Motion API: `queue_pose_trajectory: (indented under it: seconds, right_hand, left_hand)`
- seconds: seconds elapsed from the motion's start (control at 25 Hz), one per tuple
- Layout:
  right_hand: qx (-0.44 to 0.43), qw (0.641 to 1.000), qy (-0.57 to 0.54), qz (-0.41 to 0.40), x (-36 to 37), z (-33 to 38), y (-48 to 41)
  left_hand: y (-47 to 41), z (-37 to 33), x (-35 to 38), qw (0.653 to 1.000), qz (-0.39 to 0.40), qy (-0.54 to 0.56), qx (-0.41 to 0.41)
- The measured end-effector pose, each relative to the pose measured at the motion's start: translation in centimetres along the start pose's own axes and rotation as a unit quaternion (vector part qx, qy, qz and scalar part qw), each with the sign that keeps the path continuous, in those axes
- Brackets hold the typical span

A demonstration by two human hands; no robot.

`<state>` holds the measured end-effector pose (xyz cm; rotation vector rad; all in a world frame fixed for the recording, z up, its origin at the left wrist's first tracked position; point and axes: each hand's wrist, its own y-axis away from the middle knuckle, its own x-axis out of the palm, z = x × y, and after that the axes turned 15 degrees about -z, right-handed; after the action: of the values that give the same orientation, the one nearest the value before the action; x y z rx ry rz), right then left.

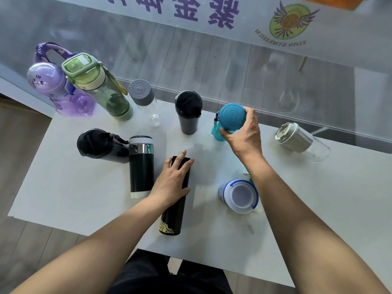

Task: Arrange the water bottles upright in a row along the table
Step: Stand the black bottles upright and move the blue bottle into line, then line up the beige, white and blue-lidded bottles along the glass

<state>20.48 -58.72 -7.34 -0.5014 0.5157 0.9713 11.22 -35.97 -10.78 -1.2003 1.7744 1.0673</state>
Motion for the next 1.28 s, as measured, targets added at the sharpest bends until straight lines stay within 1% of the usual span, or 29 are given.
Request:
queue_pose_trajectory:
  seconds: [0.2,0.28,0.4,0.48,0.6,0.68,0.76,0.88,1.0,1.16,1.28]
  right_hand:
    - [0.037,0.998,0.033,0.028,-1.7,-0.3,0.6]
    - [0.057,0.997,0.053,0.018,-3.3,-0.2,1.2]
    - [0.067,0.995,0.07,-0.029,-6.1,-0.7,2.9]
    - [0.073,0.992,0.082,-0.065,-8.1,-1.5,4.9]
    - [0.1,0.983,0.121,-0.091,-10.9,-3.2,7.8]
    - [0.12,0.979,0.14,-0.09,-12.7,-4.4,9.6]
    - [0.137,0.976,0.145,-0.083,-14.0,-5.7,10.5]
    - [0.154,0.976,0.143,-0.063,-15.0,-7.6,10.1]
    - [0.146,0.98,0.13,-0.028,-15.4,-9.3,8.1]
    - [0.097,0.987,0.126,0.03,-16.1,-11.8,3.6]
    - [0.064,0.986,0.146,0.038,-16.4,-13.3,-0.2]
  left_hand:
    - [-0.1,0.0,-0.4,0.999,-0.004,-0.039,0.025]
    - [-0.1,-0.5,-1.0,0.999,-0.018,-0.039,0.022]
    - [0.1,-2.2,-2.5,0.998,-0.065,-0.002,0.02]
    - [0.6,-4.0,-3.6,0.994,-0.093,0.044,0.046]
    - [1.2,-6.9,-4.6,0.983,-0.112,0.075,0.124]
    - [1.6,-8.8,-5.2,0.976,-0.11,0.098,0.16]
    - [2.3,-10.5,-5.7,0.971,-0.106,0.121,0.179]
    - [3.6,-12.6,-5.5,0.97,-0.101,0.113,0.192]
    - [3.9,-13.9,-4.2,0.979,-0.1,0.074,0.162]
    - [4.2,-15.2,-2.7,0.986,-0.135,0.074,0.059]
    - [4.5,-16.3,-1.6,0.985,-0.16,0.066,0.006]
